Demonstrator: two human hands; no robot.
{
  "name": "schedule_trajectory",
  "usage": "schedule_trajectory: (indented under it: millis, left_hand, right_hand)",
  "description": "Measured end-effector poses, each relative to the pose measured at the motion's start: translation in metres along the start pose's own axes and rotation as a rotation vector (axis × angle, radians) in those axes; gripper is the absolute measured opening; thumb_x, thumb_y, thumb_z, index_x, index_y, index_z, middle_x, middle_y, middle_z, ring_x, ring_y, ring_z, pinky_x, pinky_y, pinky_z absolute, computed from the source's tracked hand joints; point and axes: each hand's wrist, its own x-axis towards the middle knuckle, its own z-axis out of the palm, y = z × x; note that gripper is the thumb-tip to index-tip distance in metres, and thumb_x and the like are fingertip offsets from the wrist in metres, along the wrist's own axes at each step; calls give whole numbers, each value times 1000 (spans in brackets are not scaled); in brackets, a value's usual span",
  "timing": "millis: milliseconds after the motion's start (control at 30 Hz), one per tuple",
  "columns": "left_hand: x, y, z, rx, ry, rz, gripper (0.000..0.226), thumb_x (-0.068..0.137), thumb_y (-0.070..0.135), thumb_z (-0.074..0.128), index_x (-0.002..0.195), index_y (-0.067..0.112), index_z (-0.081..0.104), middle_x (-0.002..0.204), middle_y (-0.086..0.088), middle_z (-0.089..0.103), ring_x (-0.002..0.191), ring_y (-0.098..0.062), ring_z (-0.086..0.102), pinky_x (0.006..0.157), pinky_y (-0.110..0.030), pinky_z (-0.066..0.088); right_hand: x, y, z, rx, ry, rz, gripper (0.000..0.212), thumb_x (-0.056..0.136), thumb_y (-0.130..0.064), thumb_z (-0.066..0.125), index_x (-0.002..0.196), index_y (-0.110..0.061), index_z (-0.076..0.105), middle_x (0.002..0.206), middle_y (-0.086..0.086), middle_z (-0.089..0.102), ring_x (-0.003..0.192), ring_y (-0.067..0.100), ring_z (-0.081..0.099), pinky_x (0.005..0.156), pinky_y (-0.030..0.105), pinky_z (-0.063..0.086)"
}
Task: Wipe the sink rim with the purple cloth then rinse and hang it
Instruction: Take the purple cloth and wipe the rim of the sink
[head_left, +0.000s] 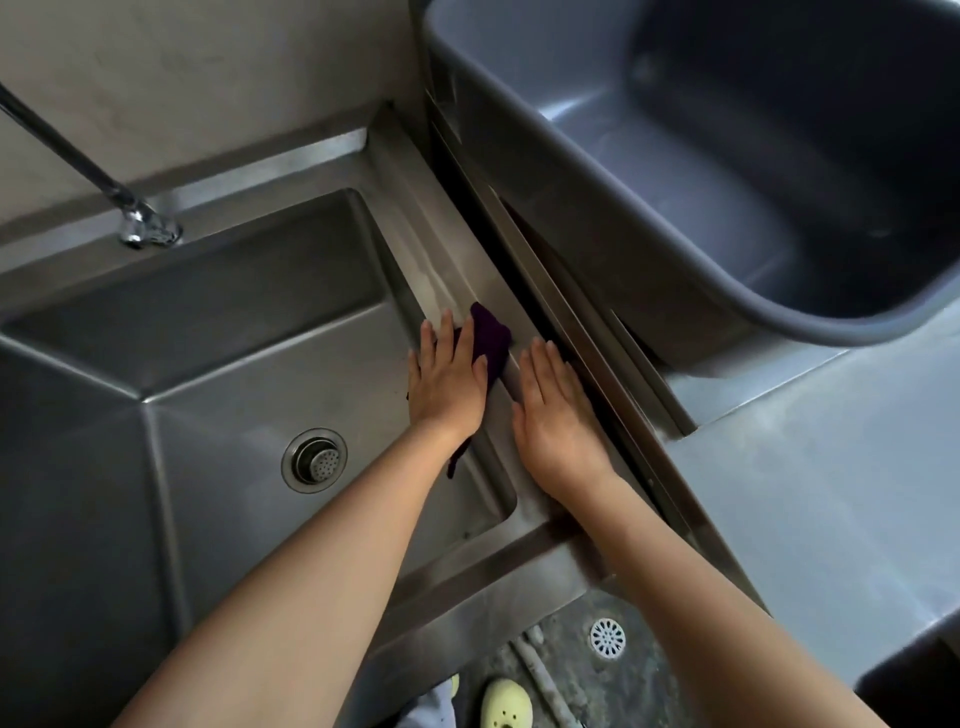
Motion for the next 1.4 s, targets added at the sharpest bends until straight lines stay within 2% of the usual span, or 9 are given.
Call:
schedule_trajectory:
  millis: [67,133,233,333,467,733,1033,1233,1400]
  left_hand:
    - [11,-5,-5,-16,-13,5,54,100,33,20,149,25,-2,159,1,-10,145,-21,-15,119,-43,-1]
    - [22,-10,-9,-22,-21,8,53,101,33,19,149,25,-2,159,1,-10,145,-21,-16,119,-43,-2]
    - [35,-16,-14,-25,-32,8,53,101,34,18,149,26,-2,159,2,-12,144,-20,-17,119,-44,-3]
    - [53,-25,-22,-43,-46,30,53,101,35,18,149,26,-3,158,2,-13,144,-19,-18,118,-44,-6]
    - [80,-36,-34,3,-49,48,53,101,35,17,149,24,-3,159,1,-11,144,-21,-17,118,-47,-3]
    - [126,-56,-49,13,-14,69,53,100,35,18,149,24,-1,159,0,-6,145,-22,-12,117,-49,-1]
    - [157,-72,-59,-1,-6,107,54,100,36,19,149,26,-2,159,1,-6,145,-21,-13,116,-49,-2]
    - [169,-77,-64,-5,6,118,54,100,36,19,149,26,-1,160,1,-6,146,-21,-12,117,-49,0]
    - [182,-81,-69,-2,27,125,54,100,34,21,149,25,1,160,0,-2,146,-23,-9,117,-47,1]
  right_hand:
    - [14,-2,0,-32,-2,-17,62,90,-31,18,141,4,29,150,23,28,142,32,22,113,39,10]
    - [27,-6,-2,-63,-25,-39,64,92,-34,9,145,1,16,156,20,13,146,28,8,115,34,0]
    - [52,-11,-7,-38,-105,-41,59,100,-37,16,148,-5,2,158,12,-4,146,21,-10,115,30,-9]
    - [75,-18,-10,61,-146,-6,70,96,-53,17,149,-11,-2,159,7,-9,145,15,-15,116,30,-10]
    - [90,-24,-7,78,-133,34,79,91,-63,19,149,-14,-4,159,4,-10,144,13,-16,114,28,-11]
    - [133,-36,-2,-11,-134,51,80,90,-62,18,149,-13,-5,158,5,-12,144,14,-17,114,29,-11]
    - [190,-48,4,-26,-106,24,64,98,-46,17,149,-11,1,159,7,-3,146,15,-10,118,31,-6]
    - [207,-50,5,-51,-98,17,67,97,-48,22,149,-12,-1,159,6,-3,145,14,-9,117,30,-5]
    - [230,-54,1,-100,-104,-10,59,100,-34,25,148,-10,-1,159,8,-3,146,17,-9,114,29,-7]
